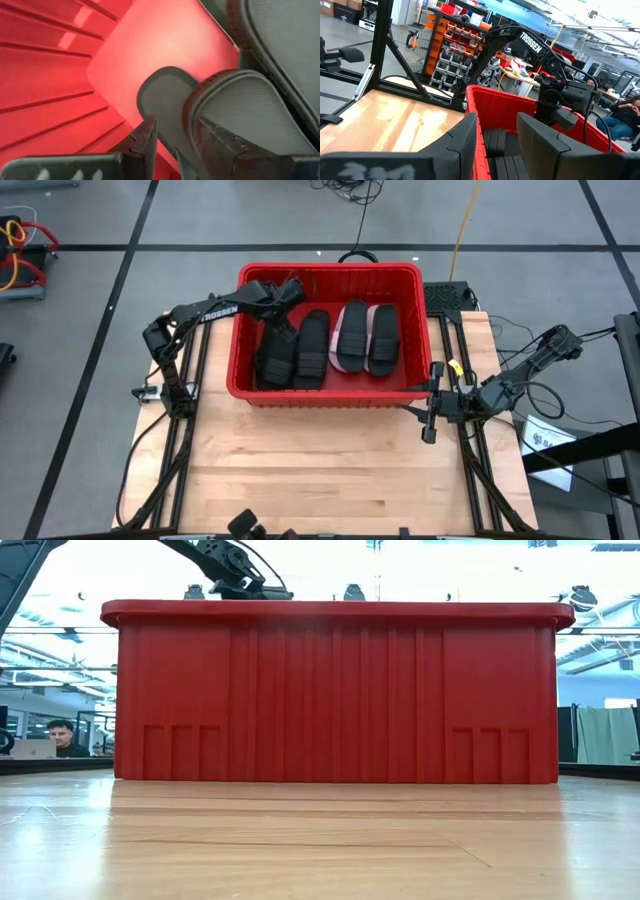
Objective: Pick and place slides into bin
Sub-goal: Put the black slide into the red bin, then return to Home Position
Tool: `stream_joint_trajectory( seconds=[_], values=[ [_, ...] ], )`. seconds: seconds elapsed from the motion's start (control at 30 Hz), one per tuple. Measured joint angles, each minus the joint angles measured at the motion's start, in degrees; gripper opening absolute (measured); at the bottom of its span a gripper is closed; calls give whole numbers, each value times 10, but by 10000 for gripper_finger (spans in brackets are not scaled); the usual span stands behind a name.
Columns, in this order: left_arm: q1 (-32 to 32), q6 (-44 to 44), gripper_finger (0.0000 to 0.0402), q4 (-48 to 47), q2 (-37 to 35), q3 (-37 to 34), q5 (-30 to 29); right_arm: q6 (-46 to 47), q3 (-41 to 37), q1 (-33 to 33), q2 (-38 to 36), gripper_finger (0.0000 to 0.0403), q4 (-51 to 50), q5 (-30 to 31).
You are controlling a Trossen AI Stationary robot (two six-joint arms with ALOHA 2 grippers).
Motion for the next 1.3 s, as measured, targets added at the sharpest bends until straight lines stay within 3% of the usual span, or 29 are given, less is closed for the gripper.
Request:
stream_joint_trajectory(
  seconds=[0.33,0.93,1.13,1.3],
  values=[
    [0,1,127,9,0,-10,24,-3,0,0,0,130,0,0],
    [7,-19,127,3,-5,-25,-41,-16,0,0,0,130,1,1],
    [-10,-42,127,3,-85,-22,-48,-12,0,0,-5,123,27,30],
    [-52,-50,99,2,-183,-22,-48,9,0,0,-28,68,33,28]
  ],
)
